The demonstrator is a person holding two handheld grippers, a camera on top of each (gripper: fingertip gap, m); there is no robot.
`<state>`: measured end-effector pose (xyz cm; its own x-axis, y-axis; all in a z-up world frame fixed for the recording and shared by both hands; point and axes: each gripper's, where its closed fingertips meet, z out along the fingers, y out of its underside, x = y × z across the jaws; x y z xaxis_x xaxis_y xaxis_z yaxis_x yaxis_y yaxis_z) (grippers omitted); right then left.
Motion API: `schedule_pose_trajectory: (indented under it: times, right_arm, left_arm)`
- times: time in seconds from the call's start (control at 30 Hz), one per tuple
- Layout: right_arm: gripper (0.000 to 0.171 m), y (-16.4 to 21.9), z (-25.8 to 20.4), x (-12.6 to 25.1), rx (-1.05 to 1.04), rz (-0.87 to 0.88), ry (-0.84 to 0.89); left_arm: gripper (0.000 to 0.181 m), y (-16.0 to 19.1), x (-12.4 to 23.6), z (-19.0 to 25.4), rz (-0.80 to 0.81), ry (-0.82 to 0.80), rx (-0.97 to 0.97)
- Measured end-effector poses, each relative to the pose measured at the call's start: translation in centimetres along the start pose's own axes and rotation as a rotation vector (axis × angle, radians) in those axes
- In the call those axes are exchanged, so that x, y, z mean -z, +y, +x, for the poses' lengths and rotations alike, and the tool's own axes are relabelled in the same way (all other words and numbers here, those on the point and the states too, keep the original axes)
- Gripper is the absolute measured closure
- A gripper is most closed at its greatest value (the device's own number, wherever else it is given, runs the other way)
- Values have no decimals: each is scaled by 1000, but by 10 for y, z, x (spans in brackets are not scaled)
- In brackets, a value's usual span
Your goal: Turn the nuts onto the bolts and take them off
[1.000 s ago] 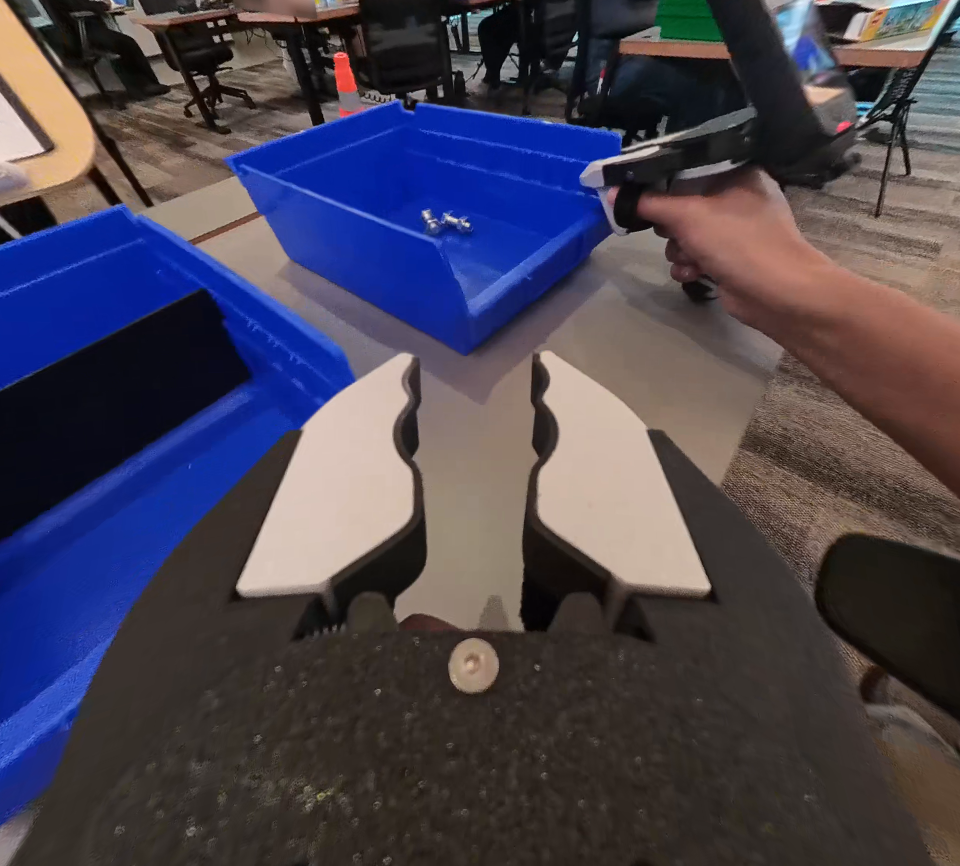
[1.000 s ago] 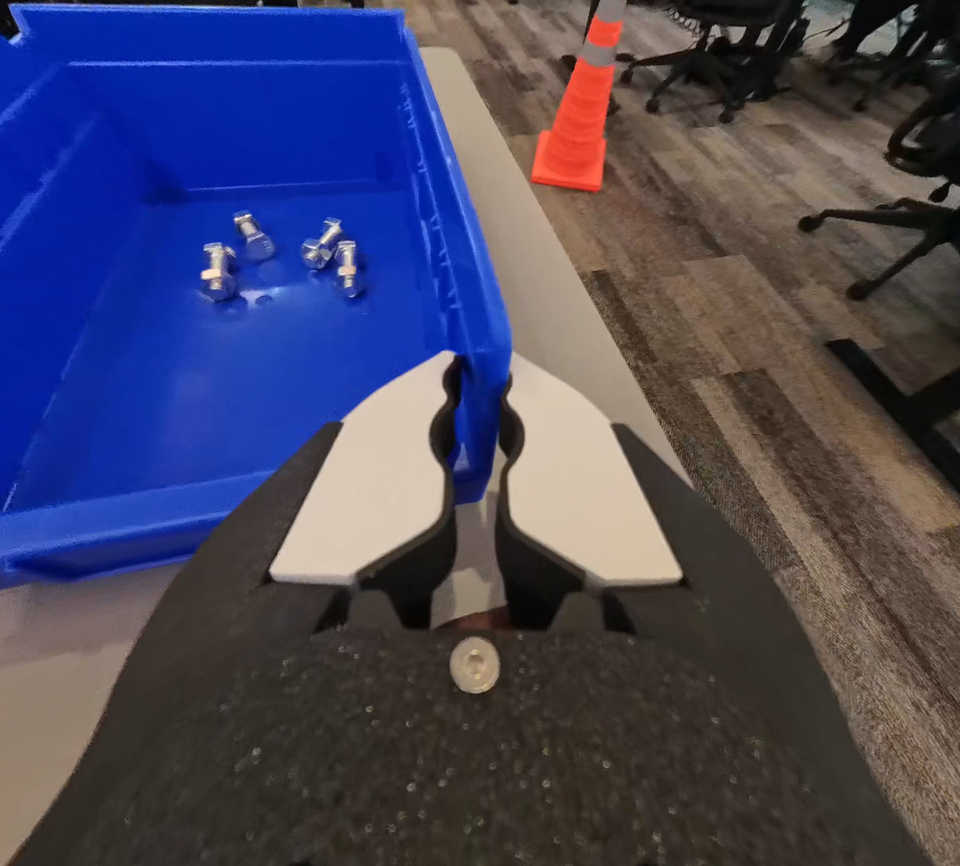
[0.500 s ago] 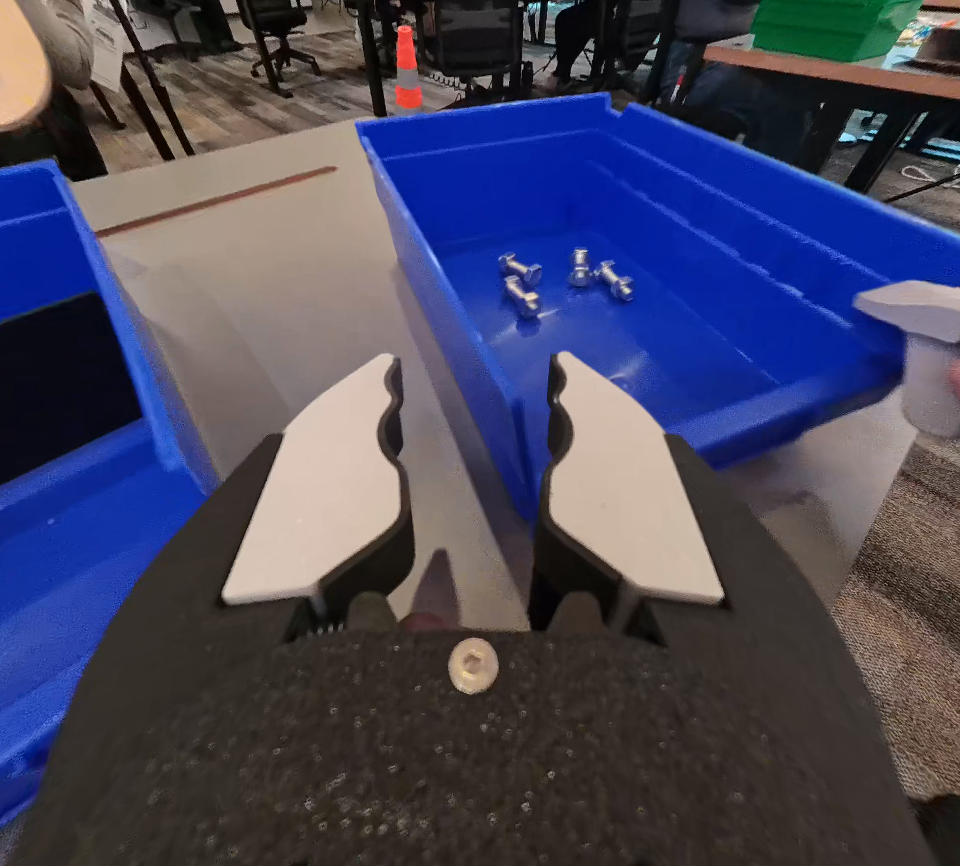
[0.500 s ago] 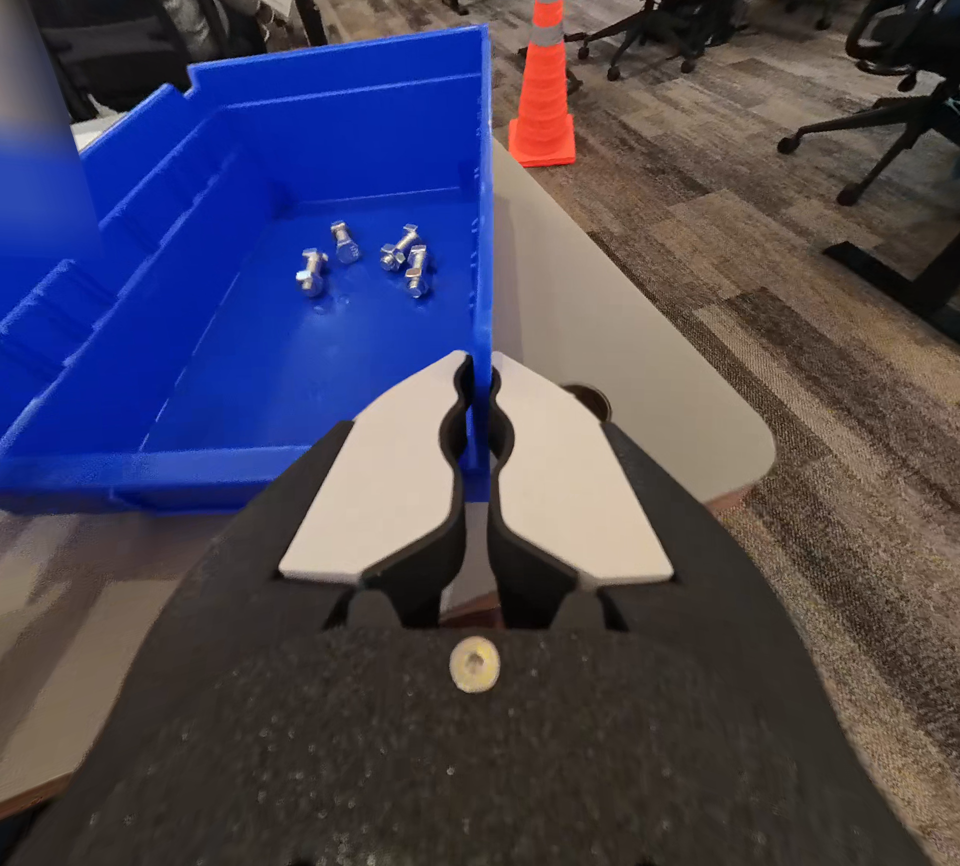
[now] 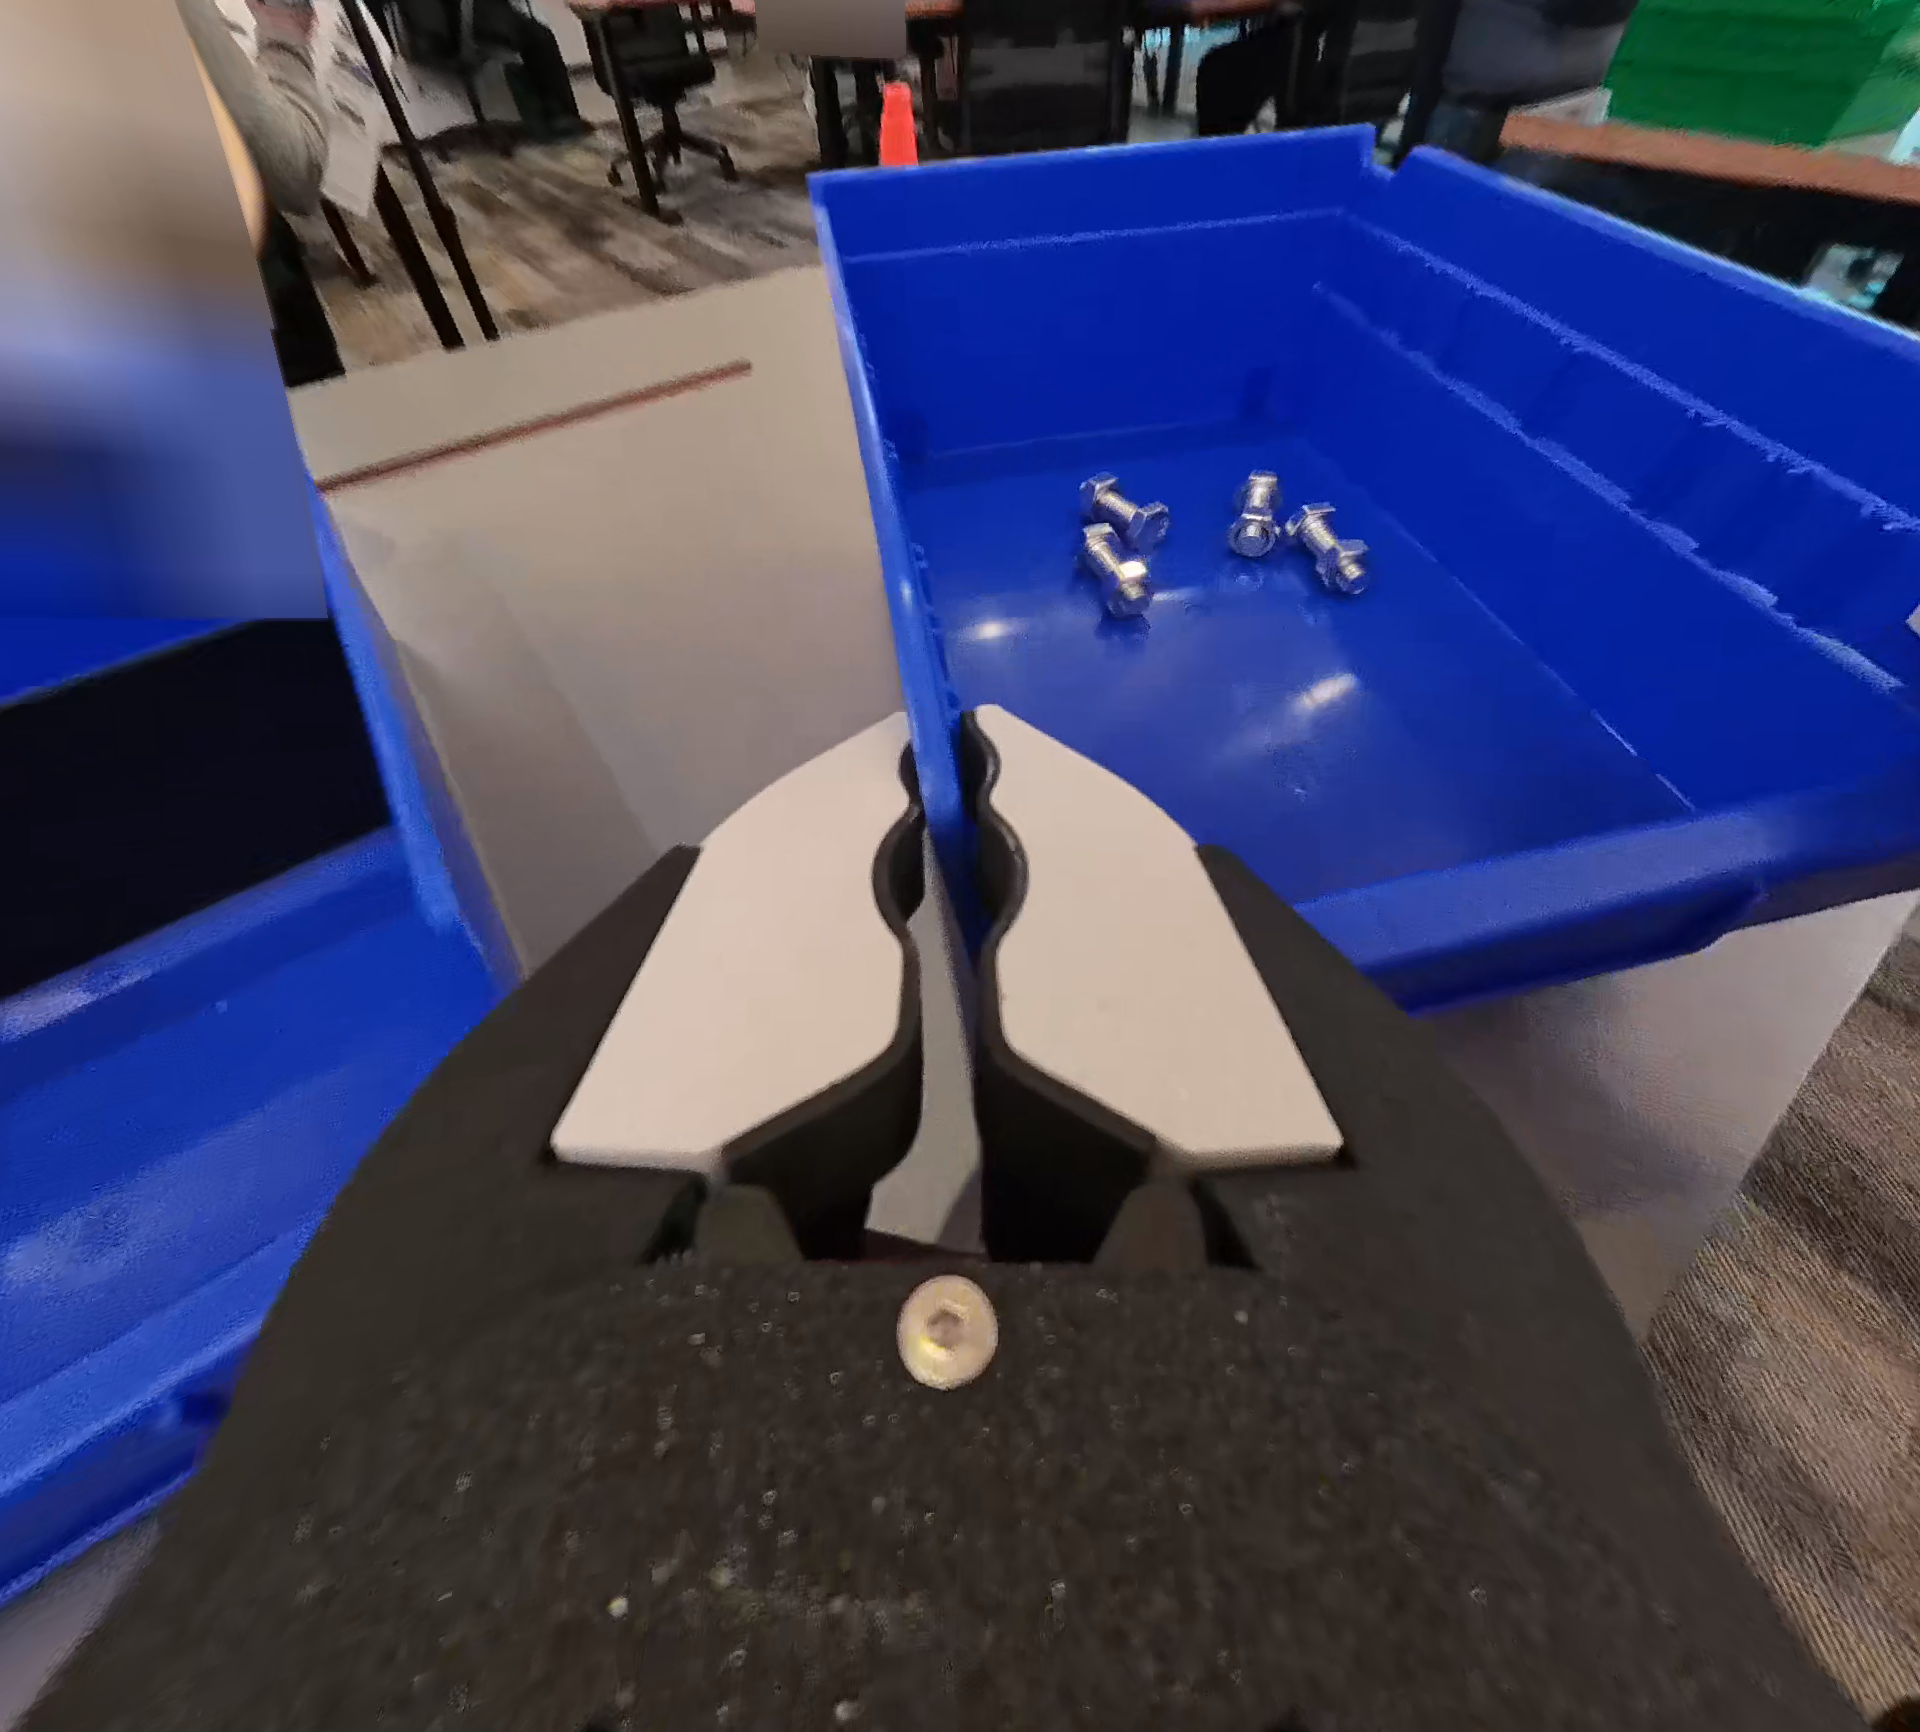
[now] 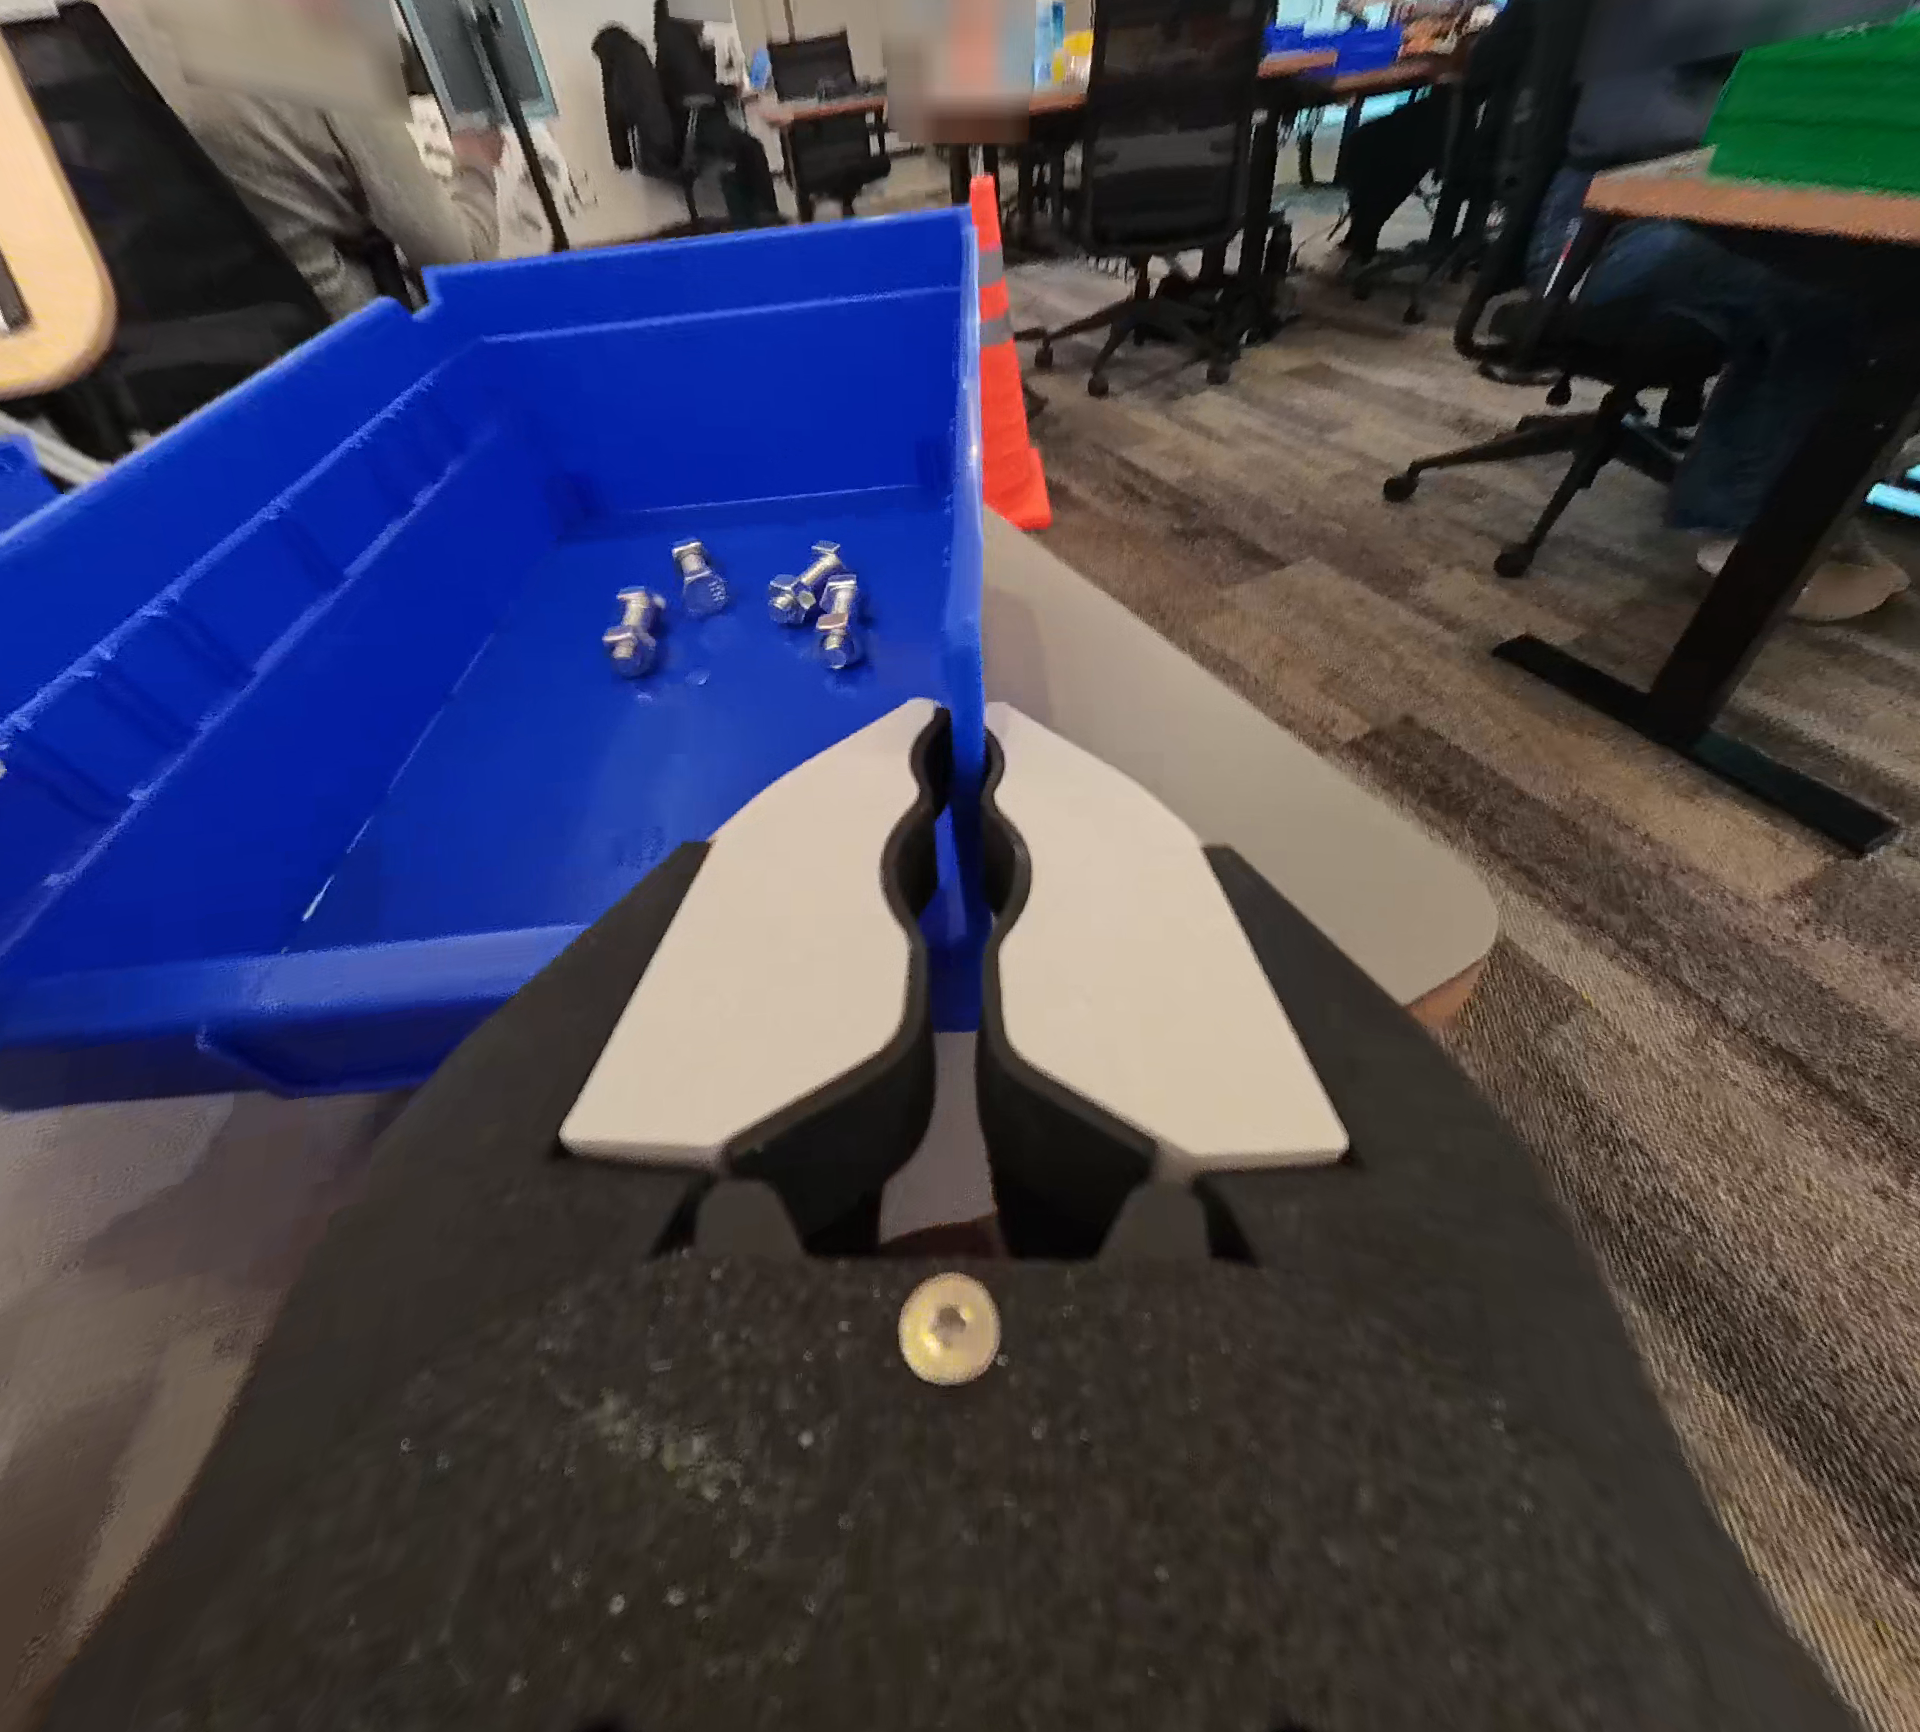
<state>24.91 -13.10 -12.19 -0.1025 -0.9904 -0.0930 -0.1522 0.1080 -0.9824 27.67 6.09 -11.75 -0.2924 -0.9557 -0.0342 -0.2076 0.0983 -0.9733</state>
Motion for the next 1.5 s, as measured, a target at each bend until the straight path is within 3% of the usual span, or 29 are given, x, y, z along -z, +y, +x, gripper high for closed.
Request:
schedule_pose_trajectory:
  times: [0.17,0.3,0.5,0.67,0.73,0.93,1.1,1.33,1.5]
  right_arm:
    - [169,-49,-25,11,16,124,-31]
    - [169,-84,-76,12,11,194,-117]
    - [169,-111,-207,11,-25,248,-341]
    - [168,-100,-338,26,-45,214,-500]
    - [168,-92,-384,34,-92,184,-553]
    - [167,-56,-509,63,-166,77,-695]
    - [167,1,-586,92,-97,-45,-763]
    - [166,80,-629,95,30,-205,-753]
    - [166,95,-638,97,69,-215,-723]
  left_arm:
    - [179,-45,21,-22,116,-38,-6]
    - [179,-78,48,-69,180,-113,6]
    - [178,-102,112,-184,237,-324,-11]
    - [179,-113,178,-298,263,-478,59]
    - [180,-113,203,-334,237,-544,0]
    - [179,-57,274,-434,103,-688,-20]
    - [179,9,318,-498,8,-722,16]
    - [179,85,318,-547,-167,-660,82]
    - [179,98,313,-564,-171,-633,66]
